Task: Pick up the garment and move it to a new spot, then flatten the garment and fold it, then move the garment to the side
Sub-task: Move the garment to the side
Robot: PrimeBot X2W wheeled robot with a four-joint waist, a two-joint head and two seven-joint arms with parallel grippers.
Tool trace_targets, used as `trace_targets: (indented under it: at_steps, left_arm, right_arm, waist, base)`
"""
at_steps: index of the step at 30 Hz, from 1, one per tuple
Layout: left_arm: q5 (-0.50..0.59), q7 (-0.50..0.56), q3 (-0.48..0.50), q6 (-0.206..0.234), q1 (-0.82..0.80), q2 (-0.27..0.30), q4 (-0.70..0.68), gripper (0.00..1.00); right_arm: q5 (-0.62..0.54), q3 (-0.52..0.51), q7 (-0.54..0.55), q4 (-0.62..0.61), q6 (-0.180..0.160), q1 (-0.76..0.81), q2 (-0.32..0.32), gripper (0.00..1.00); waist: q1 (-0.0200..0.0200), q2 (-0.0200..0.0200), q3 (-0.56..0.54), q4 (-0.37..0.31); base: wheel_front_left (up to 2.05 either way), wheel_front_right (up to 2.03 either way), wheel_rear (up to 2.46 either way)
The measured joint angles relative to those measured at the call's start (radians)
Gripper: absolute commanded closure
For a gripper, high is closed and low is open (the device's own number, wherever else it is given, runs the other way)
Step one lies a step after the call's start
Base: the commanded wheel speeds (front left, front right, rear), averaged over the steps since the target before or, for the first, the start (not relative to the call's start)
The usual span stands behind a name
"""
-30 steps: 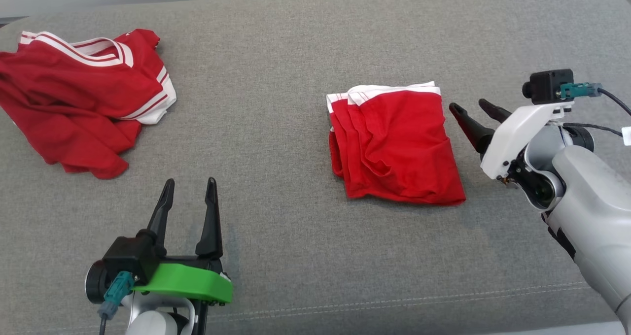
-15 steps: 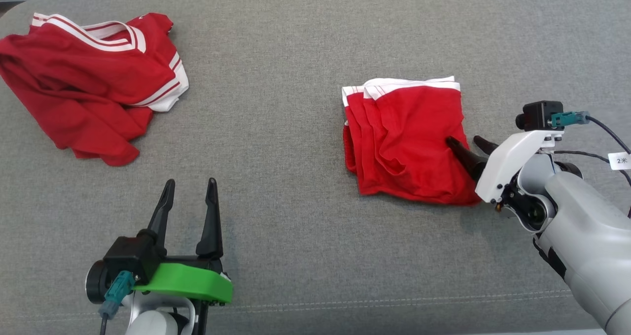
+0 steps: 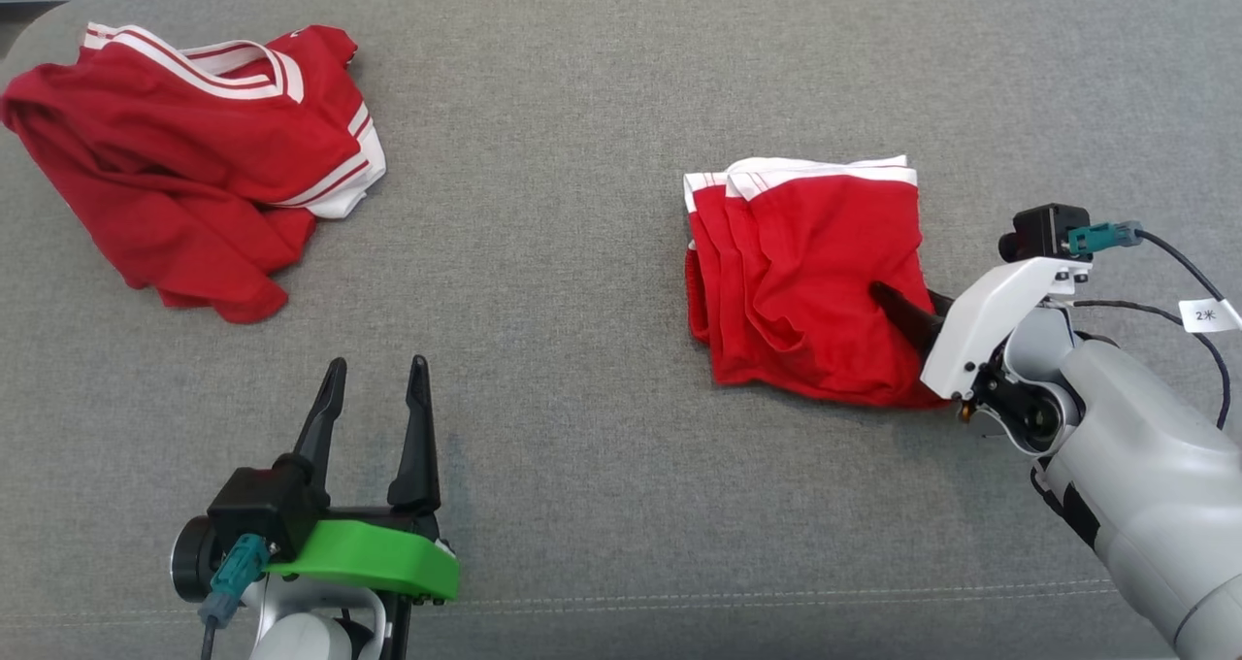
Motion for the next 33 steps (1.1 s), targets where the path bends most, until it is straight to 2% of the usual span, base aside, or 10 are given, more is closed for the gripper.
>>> trace_targets:
  at_steps: [14,33]
  left_arm:
    - [0.012,0.0,0.015,0.005,0.0,0.0,-0.002,0.0]
    - [0.063,0.0,-0.007,0.0,-0.047,0.0,-0.076,0.0]
  right_arm:
    - [-0.018,-0.01,-0.04,0.058,0.001,-0.086,-0.042,1.0]
    - [-0.104,-0.02,-0.068,0.123,-0.001,-0.29,-0.203,1.0]
  waist:
    - [0.0,0.0,0.003,-0.018]
    - [0.0,0.0,0.11,-0.073]
  base:
    - [0.0,0.0,0.0]
    - [0.0,0.0,0.0]
